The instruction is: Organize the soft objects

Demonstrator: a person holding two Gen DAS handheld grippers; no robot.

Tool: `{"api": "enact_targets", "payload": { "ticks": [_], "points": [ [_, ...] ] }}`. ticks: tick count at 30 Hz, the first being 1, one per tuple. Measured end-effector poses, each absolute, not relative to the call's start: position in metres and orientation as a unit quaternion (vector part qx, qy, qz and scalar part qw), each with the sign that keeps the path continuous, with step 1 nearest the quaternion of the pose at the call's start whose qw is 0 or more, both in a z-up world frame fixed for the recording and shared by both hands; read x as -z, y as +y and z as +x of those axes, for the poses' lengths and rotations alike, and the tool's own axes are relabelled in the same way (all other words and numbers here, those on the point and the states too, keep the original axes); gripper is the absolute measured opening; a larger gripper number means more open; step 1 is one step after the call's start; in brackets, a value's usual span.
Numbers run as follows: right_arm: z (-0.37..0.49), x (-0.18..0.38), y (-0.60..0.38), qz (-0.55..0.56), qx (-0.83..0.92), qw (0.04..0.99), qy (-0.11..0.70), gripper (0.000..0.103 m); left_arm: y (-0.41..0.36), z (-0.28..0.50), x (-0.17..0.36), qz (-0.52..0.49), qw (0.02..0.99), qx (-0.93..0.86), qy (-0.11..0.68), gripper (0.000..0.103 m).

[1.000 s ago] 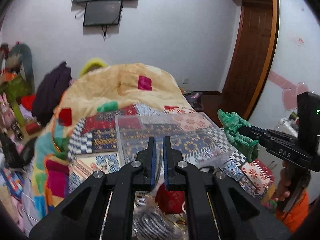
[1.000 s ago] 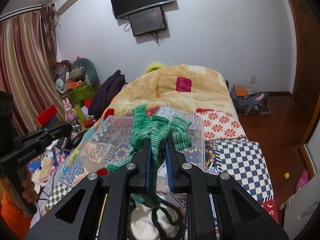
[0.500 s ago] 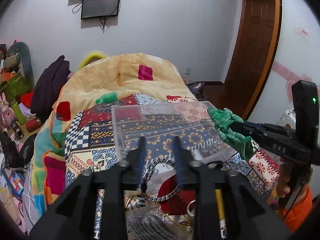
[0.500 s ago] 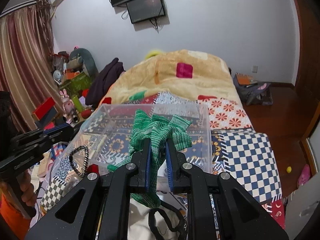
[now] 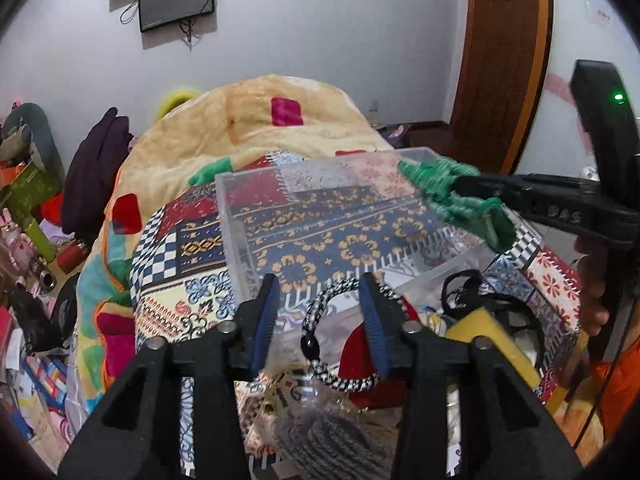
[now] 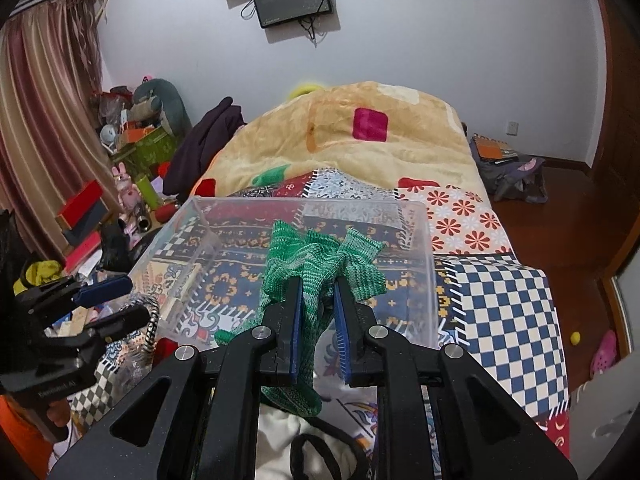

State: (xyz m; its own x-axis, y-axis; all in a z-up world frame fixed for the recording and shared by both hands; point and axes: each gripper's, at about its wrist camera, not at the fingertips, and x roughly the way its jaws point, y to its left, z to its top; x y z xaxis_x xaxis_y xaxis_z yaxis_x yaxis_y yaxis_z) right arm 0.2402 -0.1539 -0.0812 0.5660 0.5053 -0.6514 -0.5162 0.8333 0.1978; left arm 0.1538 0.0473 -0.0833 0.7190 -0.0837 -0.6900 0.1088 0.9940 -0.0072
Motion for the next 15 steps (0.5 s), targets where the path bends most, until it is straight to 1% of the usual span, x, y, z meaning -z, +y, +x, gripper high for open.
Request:
{"api": "enact_targets", "payload": {
  "ticks": [1, 2, 4, 5, 6, 7, 8, 9, 15],
  "points": [
    [0.242, 0.082, -0.152, -0.011, -0.288, 0.885, 0.367, 0.015, 0.047, 0.157, 0.084, 0.018, 0.925, 0.052, 0.376, 0.02],
    [0.243, 0.083, -0.15, -0.013, -0.287, 0.884, 0.369, 0.015, 0.047, 0.16, 0.085, 0.016, 0.922, 0.053, 0.382, 0.012],
    [0.247, 0.086, -0.146, -0.018, -0.288, 0.881, 0.375, 0.016, 0.047, 0.168, 0.088, 0.014, 0.918, 0.054, 0.392, 0.008],
    [0.247, 0.087, -0.145, -0.019, -0.288, 0.88, 0.378, 0.023, 0.047, 0.17, 0.089, 0.016, 0.918, 0.053, 0.394, 0.007],
    [0.247, 0.088, -0.144, -0.02, -0.286, 0.879, 0.38, 0.036, 0.047, 0.174, 0.09, 0.018, 0.917, 0.052, 0.395, 0.006],
    [0.245, 0.089, -0.144, -0.02, -0.286, 0.88, 0.378, 0.044, 0.045, 0.176, 0.091, 0.021, 0.917, 0.049, 0.395, 0.006],
    [0.243, 0.089, -0.145, -0.022, -0.285, 0.883, 0.373, 0.057, 0.044, 0.178, 0.091, 0.023, 0.917, 0.047, 0.395, 0.006],
    [0.24, 0.088, -0.145, -0.024, -0.284, 0.886, 0.366, 0.063, 0.044, 0.181, 0.091, 0.023, 0.917, 0.046, 0.396, 0.006],
    [0.232, 0.078, -0.153, -0.013, -0.298, 0.887, 0.352, 0.065, 0.039, 0.199, 0.089, 0.02, 0.916, 0.04, 0.398, 0.006]
  ]
}}
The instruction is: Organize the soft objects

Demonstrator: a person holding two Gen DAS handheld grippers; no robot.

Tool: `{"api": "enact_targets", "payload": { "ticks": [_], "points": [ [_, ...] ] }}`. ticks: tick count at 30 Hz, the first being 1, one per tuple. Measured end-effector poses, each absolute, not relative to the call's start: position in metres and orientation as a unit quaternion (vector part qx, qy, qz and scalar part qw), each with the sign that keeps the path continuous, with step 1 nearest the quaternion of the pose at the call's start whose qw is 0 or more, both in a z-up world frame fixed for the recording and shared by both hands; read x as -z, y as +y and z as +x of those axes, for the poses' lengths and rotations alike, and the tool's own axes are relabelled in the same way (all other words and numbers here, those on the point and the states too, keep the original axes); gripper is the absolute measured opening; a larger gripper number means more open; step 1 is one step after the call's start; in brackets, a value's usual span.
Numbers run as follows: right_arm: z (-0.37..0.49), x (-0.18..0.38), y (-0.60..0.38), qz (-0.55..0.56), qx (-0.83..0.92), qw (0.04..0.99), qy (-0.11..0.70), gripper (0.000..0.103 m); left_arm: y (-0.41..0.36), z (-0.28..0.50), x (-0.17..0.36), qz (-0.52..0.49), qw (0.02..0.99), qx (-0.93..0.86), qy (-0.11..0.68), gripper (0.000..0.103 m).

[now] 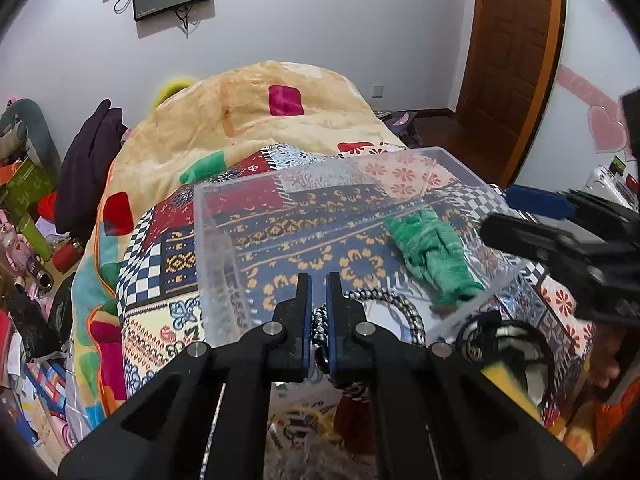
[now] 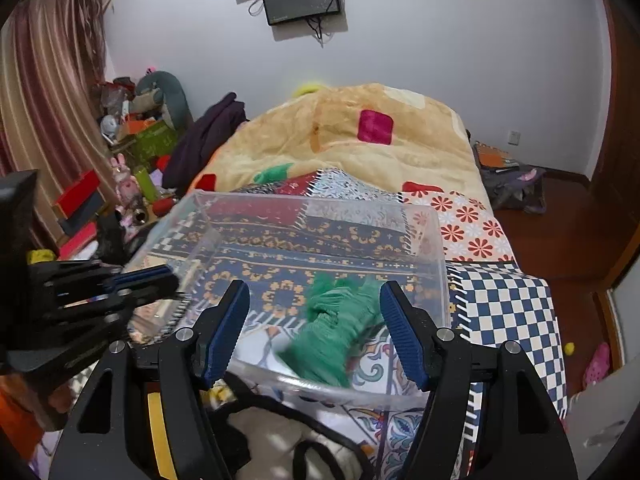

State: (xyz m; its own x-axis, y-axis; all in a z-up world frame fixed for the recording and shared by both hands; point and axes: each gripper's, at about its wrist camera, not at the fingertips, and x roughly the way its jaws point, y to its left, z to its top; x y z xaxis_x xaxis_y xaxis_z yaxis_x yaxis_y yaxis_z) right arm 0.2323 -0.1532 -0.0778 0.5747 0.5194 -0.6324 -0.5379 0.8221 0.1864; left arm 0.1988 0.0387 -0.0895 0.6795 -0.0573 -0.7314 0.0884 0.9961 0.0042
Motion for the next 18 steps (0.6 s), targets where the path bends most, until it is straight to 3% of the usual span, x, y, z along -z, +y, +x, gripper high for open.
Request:
{"api": "enact_targets", "payload": {
  "ticks": [10, 18],
  "points": [
    [0.214, 0.071, -0.167, 0.0, -0.299, 0.896, 0.329, 0.067, 0.045, 0.217, 0.082, 0.0, 0.921, 0.015, 0.388, 0.006],
    [0.197, 0.067, -0.171, -0.001, -0.301, 0.902, 0.311, 0.067, 0.05, 0.178, 0.063, -0.029, 0.932, 0.025, 0.36, 0.011]
  ]
}}
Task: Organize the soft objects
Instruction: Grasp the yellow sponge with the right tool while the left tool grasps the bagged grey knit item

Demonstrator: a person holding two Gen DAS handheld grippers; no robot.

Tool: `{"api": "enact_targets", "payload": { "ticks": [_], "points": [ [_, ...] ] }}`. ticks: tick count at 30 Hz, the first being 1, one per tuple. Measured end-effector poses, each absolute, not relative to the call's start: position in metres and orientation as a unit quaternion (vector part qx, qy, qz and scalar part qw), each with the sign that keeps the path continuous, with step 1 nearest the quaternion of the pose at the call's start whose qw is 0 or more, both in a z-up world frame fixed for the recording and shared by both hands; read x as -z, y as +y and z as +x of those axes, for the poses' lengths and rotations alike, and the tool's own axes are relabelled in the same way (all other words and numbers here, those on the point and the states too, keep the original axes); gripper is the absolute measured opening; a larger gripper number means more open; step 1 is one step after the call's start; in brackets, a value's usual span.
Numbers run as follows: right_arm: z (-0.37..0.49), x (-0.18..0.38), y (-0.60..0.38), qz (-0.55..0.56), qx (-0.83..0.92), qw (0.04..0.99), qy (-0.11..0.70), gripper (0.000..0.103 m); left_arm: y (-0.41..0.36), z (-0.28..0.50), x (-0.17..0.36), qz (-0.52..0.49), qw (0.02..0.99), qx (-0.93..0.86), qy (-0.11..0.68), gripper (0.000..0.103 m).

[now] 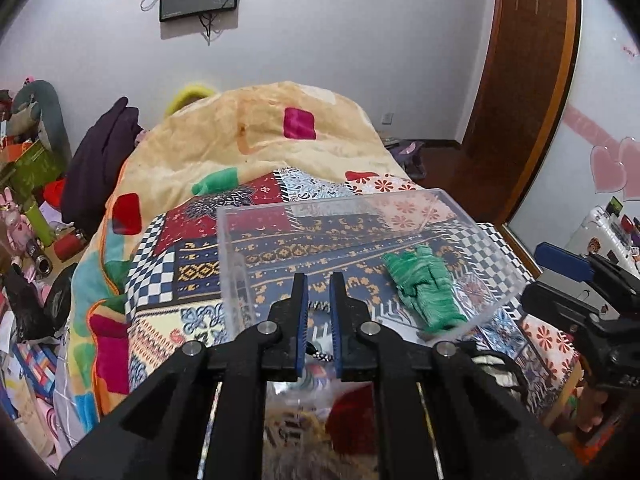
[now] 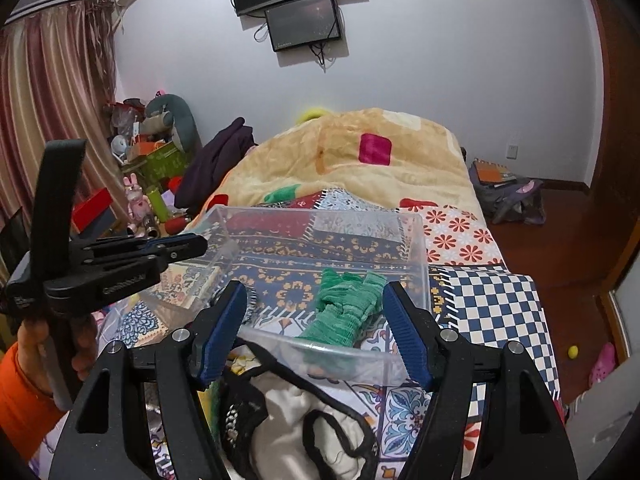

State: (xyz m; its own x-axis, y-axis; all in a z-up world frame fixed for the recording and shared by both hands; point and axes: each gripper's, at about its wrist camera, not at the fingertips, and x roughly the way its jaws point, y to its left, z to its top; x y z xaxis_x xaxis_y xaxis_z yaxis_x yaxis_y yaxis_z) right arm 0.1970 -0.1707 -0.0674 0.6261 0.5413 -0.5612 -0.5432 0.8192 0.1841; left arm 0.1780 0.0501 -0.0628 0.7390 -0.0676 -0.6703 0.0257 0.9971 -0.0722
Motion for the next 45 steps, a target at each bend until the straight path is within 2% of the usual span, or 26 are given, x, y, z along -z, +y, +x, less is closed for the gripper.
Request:
{"api": "enact_targets", "payload": {
  "ticks": [3, 5, 9, 11, 14, 20, 28, 34, 38, 42, 45],
  "points": [
    [0.188, 0.066, -0.172, -0.003, -0.303, 0.904, 0.302, 0.067, 0.049, 0.158, 0.057, -0.029, 0.938, 0.024, 0.345, 0.021],
    [0.181, 0.063, -0.173, -0.001, -0.306, 0.905, 0.296, 0.067, 0.048, 0.144, 0.053, -0.033, 0.941, 0.024, 0.335, 0.032],
    [0.168, 0.059, -0.175, 0.002, -0.313, 0.907, 0.283, 0.067, 0.046, 0.116, 0.049, -0.039, 0.948, 0.02, 0.315, 0.045],
    [0.162, 0.056, -0.176, 0.002, -0.315, 0.908, 0.276, 0.067, 0.045, 0.104, 0.049, -0.042, 0.95, 0.015, 0.308, 0.057],
    [0.155, 0.054, -0.176, 0.006, -0.322, 0.907, 0.27, 0.067, 0.047, 0.087, 0.051, -0.044, 0.953, 0.0, 0.3, 0.069],
    [0.142, 0.063, -0.169, -0.005, -0.326, 0.903, 0.28, 0.067, 0.048, 0.066, 0.071, -0.031, 0.95, -0.028, 0.308, 0.082],
    [0.131, 0.089, -0.147, -0.026, -0.353, 0.881, 0.315, 0.067, 0.046, 0.068, 0.118, -0.037, 0.931, -0.029, 0.361, 0.083],
    [0.121, 0.1, -0.131, -0.059, -0.373, 0.868, 0.322, 0.054, 0.045, 0.069, 0.136, -0.041, 0.924, -0.036, 0.377, 0.082],
    [0.122, 0.106, -0.125, -0.078, -0.374, 0.864, 0.329, 0.043, 0.043, 0.065, 0.14, -0.039, 0.925, -0.028, 0.378, 0.072],
    [0.126, 0.112, -0.123, -0.091, -0.361, 0.864, 0.339, 0.024, 0.047, 0.065, 0.151, -0.057, 0.917, -0.011, 0.394, 0.058],
    [0.125, 0.113, -0.122, -0.095, -0.36, 0.865, 0.337, 0.022, 0.048, 0.062, 0.15, -0.061, 0.919, -0.01, 0.39, 0.046]
  ]
}}
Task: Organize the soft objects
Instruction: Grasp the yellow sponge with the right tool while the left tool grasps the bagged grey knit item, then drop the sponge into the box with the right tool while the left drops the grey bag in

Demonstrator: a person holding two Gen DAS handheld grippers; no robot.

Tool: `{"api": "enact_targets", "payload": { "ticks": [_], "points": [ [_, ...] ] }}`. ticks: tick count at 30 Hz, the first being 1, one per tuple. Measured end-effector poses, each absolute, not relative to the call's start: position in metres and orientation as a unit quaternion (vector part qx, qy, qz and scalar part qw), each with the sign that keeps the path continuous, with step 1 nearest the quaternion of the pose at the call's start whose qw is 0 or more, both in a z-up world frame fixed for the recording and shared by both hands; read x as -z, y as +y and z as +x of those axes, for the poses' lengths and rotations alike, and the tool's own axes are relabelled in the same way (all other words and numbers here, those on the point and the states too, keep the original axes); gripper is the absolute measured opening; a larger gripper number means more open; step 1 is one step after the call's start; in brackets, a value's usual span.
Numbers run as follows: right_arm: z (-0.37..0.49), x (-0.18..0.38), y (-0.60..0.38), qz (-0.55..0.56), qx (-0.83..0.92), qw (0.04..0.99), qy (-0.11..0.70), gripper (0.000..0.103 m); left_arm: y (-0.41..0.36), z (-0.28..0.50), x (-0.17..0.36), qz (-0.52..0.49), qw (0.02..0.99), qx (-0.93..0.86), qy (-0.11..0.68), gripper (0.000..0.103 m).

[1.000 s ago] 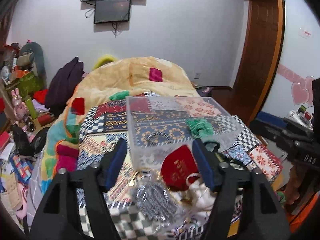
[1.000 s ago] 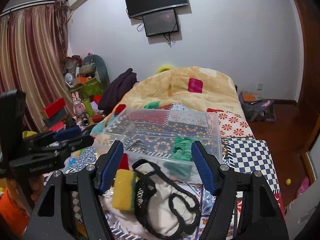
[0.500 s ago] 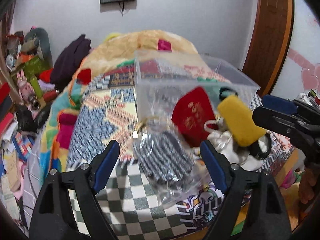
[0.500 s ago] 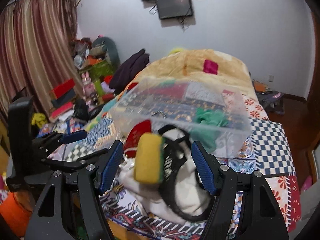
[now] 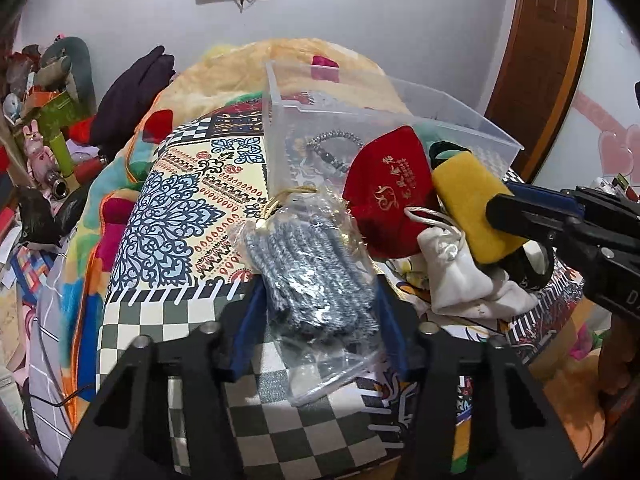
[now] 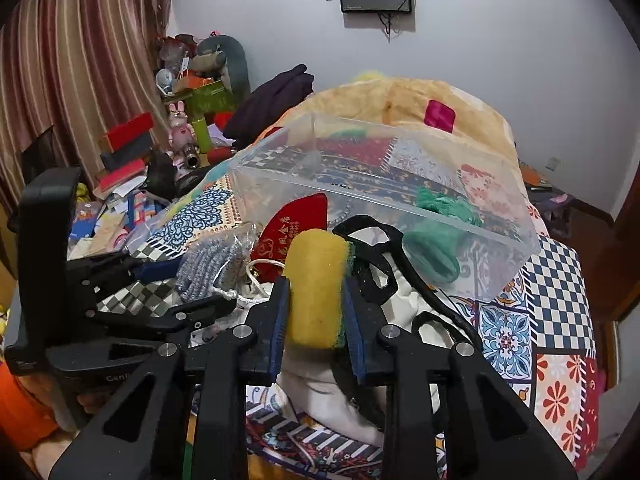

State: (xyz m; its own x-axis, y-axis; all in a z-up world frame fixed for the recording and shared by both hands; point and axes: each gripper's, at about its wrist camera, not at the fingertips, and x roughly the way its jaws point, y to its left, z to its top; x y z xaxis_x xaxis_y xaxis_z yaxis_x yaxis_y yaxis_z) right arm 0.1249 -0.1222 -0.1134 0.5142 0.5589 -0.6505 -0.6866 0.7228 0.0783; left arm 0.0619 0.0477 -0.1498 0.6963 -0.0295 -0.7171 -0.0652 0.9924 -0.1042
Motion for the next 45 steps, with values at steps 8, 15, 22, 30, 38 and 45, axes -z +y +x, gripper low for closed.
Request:
{"api": "enact_targets", "payload": {
  "ticks": [8, 15, 22, 30, 38, 45],
  "points": [
    [0.119, 0.104, -0.128, -0.078, -0.368, 0.87, 0.318, 0.015, 0.055, 0.051, 0.134, -0.086, 0.926, -0.005, 0.367, 0.036],
    [0.11, 0.079, -0.134, -0.064, -0.373, 0.881, 0.284, 0.015, 0.053, 0.045, 0.099, -0.08, 0.942, 0.0, 0.327, 0.036],
    [0.123, 0.045, -0.142, -0.052, -0.342, 0.905, 0.249, 0.015, 0.049, 0.061, 0.065, -0.061, 0.956, 0.011, 0.287, 0.036],
    [0.153, 0.023, -0.158, -0.024, -0.299, 0.927, 0.226, 0.015, 0.032, 0.102, 0.04, -0.027, 0.964, 0.02, 0.264, 0.036],
    [0.184, 0.038, -0.152, -0.042, -0.262, 0.935, 0.235, 0.015, 0.022, 0.153, 0.053, -0.003, 0.953, 0.024, 0.302, 0.036],
    [0.216, 0.072, -0.149, -0.047, -0.246, 0.923, 0.293, 0.015, 0.007, 0.189, 0.077, 0.01, 0.937, 0.039, 0.347, 0.036]
  ]
}}
